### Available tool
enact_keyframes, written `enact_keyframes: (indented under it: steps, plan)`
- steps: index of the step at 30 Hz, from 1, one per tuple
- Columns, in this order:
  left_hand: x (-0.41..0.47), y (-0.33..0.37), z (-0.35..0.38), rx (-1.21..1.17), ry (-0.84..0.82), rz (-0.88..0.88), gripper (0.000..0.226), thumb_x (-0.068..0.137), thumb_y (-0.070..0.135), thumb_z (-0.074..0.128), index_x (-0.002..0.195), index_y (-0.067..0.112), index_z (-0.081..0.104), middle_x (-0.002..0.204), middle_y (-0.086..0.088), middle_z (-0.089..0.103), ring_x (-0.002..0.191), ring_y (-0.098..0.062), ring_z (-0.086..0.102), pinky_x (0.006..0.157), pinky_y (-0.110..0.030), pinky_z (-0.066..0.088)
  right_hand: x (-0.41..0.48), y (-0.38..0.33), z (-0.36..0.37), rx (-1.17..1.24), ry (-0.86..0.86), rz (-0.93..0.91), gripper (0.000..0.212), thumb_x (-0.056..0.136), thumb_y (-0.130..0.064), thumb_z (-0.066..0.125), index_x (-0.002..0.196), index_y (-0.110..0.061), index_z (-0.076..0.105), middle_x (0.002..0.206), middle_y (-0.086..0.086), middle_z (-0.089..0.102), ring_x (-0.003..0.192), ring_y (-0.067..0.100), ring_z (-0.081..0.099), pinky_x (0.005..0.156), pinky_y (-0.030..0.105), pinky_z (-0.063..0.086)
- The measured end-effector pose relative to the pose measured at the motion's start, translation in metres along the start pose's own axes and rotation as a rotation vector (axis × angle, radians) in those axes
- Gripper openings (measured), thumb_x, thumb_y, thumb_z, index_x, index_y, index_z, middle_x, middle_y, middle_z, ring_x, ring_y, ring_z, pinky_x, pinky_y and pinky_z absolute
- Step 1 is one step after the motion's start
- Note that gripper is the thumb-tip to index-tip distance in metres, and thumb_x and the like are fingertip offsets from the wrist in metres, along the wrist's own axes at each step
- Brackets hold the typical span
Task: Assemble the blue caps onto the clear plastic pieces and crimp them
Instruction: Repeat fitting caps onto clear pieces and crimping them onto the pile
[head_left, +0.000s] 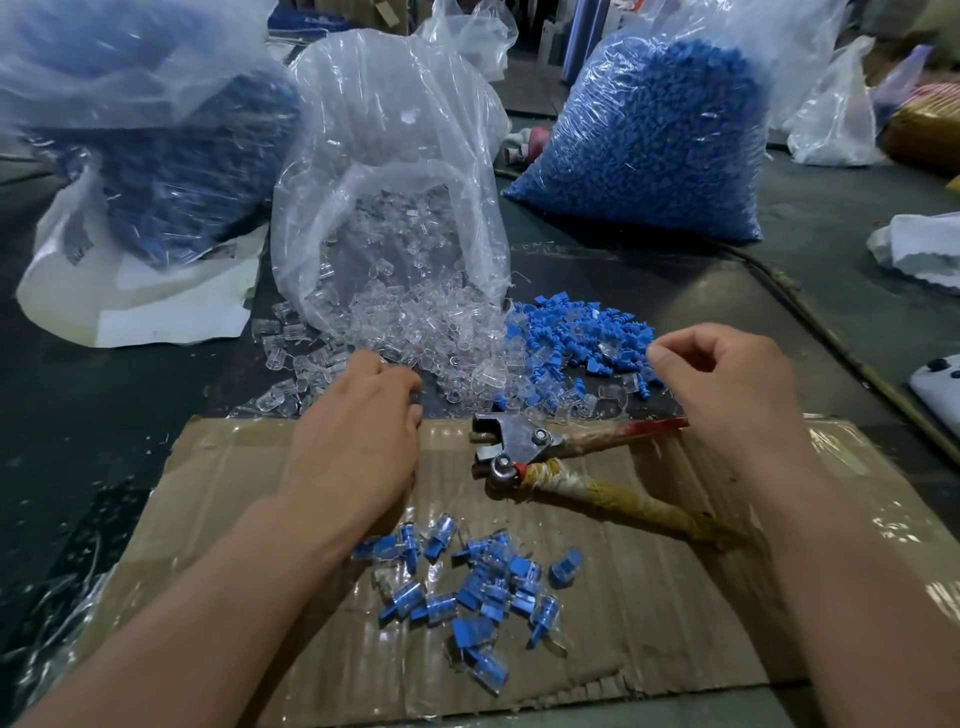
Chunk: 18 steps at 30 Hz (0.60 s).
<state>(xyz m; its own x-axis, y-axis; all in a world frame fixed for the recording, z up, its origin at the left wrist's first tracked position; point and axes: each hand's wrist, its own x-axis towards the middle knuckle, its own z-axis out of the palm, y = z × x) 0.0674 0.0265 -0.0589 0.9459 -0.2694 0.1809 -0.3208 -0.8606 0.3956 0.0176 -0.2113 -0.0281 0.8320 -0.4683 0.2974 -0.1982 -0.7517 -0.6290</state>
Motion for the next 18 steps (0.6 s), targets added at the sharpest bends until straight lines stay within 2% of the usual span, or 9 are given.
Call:
enact_keyframes:
  steps: [3,5,8,11,12,14,16,18]
  plan:
    - [-0.001,0.0,0.001,-0.03,-0.002,0.0,0.023,0.094,0.028,0.046,0.114,0.02,0.055,0.093,0.007,0.035,0.071,0.0,0.033,0.063,-0.016,0.028,-0.003,-0.003,0.007,-0.045,-0.064,-0.064,0.007,0.086,-0.025,0.062,0.081,-0.028,0.064,0.076,-0.018,0.059,0.07,-0.006,0.05,0.059,0.009,0.033]
    - [-0.002,0.002,0.0,-0.094,0.034,0.015,0.018,0.093,0.026,0.049,0.109,0.021,0.055,0.094,0.008,0.037,0.072,0.0,0.035,0.066,-0.015,0.028,-0.004,-0.007,0.014,-0.109,-0.135,-0.14,0.011,0.087,-0.025,0.061,0.096,-0.024,0.066,0.091,-0.011,0.061,0.076,-0.006,0.05,0.067,0.008,0.033]
    - [-0.001,0.005,-0.003,-0.213,0.108,0.031,0.007,0.089,0.021,0.056,0.094,0.025,0.054,0.087,0.013,0.041,0.071,0.005,0.038,0.062,-0.013,0.028,-0.004,-0.01,0.024,-0.251,-0.275,-0.24,0.032,0.089,-0.031,0.056,0.119,-0.019,0.06,0.118,-0.004,0.058,0.105,0.008,0.049,0.089,0.022,0.033]
    - [-0.003,0.01,-0.007,-0.32,0.161,0.041,0.022,0.085,0.018,0.061,0.076,0.03,0.045,0.08,0.017,0.043,0.072,0.008,0.042,0.064,-0.007,0.035,-0.003,-0.01,0.031,-0.392,-0.388,-0.269,0.04,0.092,-0.032,0.049,0.131,-0.021,0.049,0.132,-0.003,0.051,0.121,0.014,0.042,0.101,0.029,0.03]
    - [-0.004,0.013,-0.008,-0.338,0.165,0.054,0.026,0.084,0.018,0.063,0.072,0.032,0.043,0.079,0.017,0.044,0.071,0.007,0.044,0.065,-0.006,0.036,-0.002,-0.009,0.032,-0.419,-0.402,-0.26,0.04,0.093,-0.031,0.048,0.132,-0.022,0.048,0.132,-0.003,0.051,0.121,0.015,0.042,0.102,0.03,0.031]
    - [-0.006,0.017,-0.011,-0.36,0.147,0.076,0.03,0.082,0.017,0.065,0.069,0.032,0.042,0.077,0.015,0.046,0.069,0.002,0.046,0.059,-0.011,0.037,-0.001,-0.009,0.032,-0.427,-0.403,-0.242,0.038,0.092,-0.027,0.049,0.13,-0.023,0.051,0.128,-0.003,0.054,0.117,0.016,0.046,0.098,0.032,0.035]
    - [-0.009,0.02,-0.012,-0.405,0.118,0.082,0.028,0.081,0.016,0.066,0.068,0.028,0.044,0.073,0.013,0.049,0.067,-0.001,0.048,0.057,-0.014,0.037,-0.001,-0.01,0.031,-0.411,-0.391,-0.235,0.034,0.09,-0.028,0.053,0.124,-0.024,0.057,0.122,-0.003,0.058,0.111,0.015,0.049,0.092,0.03,0.038]
    - [-0.011,0.022,-0.014,-0.459,0.081,0.082,0.026,0.08,0.015,0.066,0.068,0.028,0.046,0.07,0.011,0.051,0.065,-0.002,0.051,0.055,-0.015,0.043,0.0,-0.01,0.031,-0.391,-0.381,-0.232,0.03,0.088,-0.03,0.057,0.117,-0.024,0.062,0.117,-0.004,0.06,0.106,0.014,0.051,0.085,0.026,0.036]
